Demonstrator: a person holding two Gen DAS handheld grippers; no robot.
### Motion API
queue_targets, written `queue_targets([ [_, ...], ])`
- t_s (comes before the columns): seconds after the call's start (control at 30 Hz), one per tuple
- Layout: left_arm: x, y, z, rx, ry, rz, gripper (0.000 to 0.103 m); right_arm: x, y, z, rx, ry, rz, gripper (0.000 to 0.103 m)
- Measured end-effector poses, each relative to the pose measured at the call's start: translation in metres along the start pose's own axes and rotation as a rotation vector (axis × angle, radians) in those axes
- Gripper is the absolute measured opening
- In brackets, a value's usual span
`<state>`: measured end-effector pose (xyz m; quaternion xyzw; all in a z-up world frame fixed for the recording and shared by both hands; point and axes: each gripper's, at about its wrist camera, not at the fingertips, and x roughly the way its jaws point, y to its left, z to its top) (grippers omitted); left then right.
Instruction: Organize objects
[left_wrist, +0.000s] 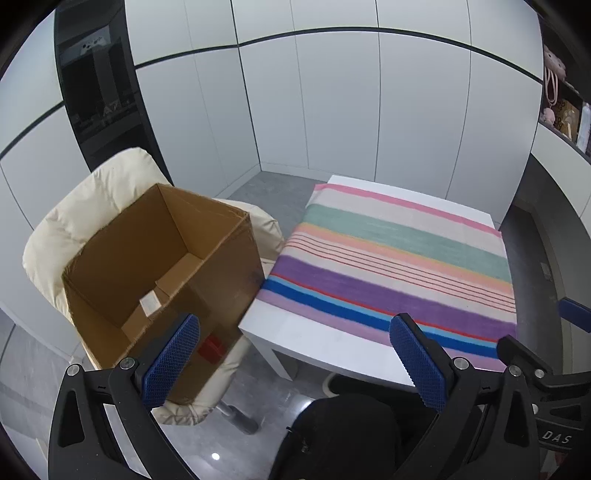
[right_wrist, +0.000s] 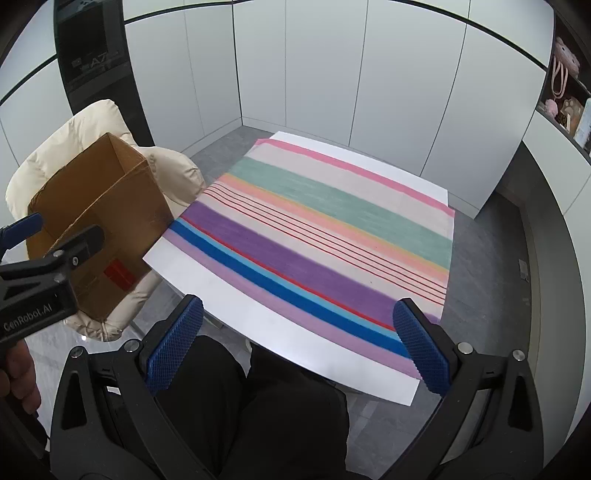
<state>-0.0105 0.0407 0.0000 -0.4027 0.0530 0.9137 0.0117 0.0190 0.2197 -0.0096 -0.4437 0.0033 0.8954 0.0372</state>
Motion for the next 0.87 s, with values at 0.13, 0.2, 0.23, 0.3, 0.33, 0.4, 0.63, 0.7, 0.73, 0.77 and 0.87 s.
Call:
queue_targets([
  [0.13,0.006,-0.005,-0.005,0.015,0.038,-0.016,0.103,0.0,0.002,0.002,-0.009,-0.004,-0.004,0.103],
  [0.2,0.008,-0.006,-0.005,0.017,0.041,-0.018,0.103,0.001,0.001,0.002,-0.005,-0.004,-0.01,0.103],
  [0.23,0.008,-0.007,-0.005,0.016,0.041,-0.02,0.103,0.001,0.0,0.003,-0.002,-0.004,-0.013,0.103],
  [0.3,0.007,-0.007,-0.005,0.018,0.033,-0.016,0.103,0.002,-0.003,0.004,0.013,0.0,-0.007,0.103],
  [0.33,0.008,-0.007,-0.005,0.021,0.031,-0.012,0.103,0.003,-0.003,0.005,0.019,0.004,-0.006,0.103],
  [0.4,0.009,-0.009,-0.005,0.024,0.037,-0.009,0.103,0.004,-0.004,0.005,0.02,0.006,-0.011,0.103],
  [0.63,0.011,-0.01,-0.005,0.034,0.037,-0.016,0.103,0.006,-0.004,0.005,0.03,0.018,-0.001,0.103],
  [0.7,0.01,-0.01,-0.005,0.034,0.035,-0.019,0.103,0.007,-0.005,0.005,0.03,0.017,-0.001,0.103],
  [0.73,0.01,-0.011,-0.006,0.034,0.034,-0.02,0.103,0.007,-0.004,0.005,0.031,0.019,0.0,0.103],
  [0.77,0.009,-0.01,-0.006,0.033,0.033,-0.024,0.103,0.007,-0.004,0.004,0.033,0.022,0.001,0.103],
  [0.87,0.008,-0.01,-0.006,0.03,0.033,-0.027,0.103,0.007,-0.005,0.004,0.032,0.025,0.003,0.103],
])
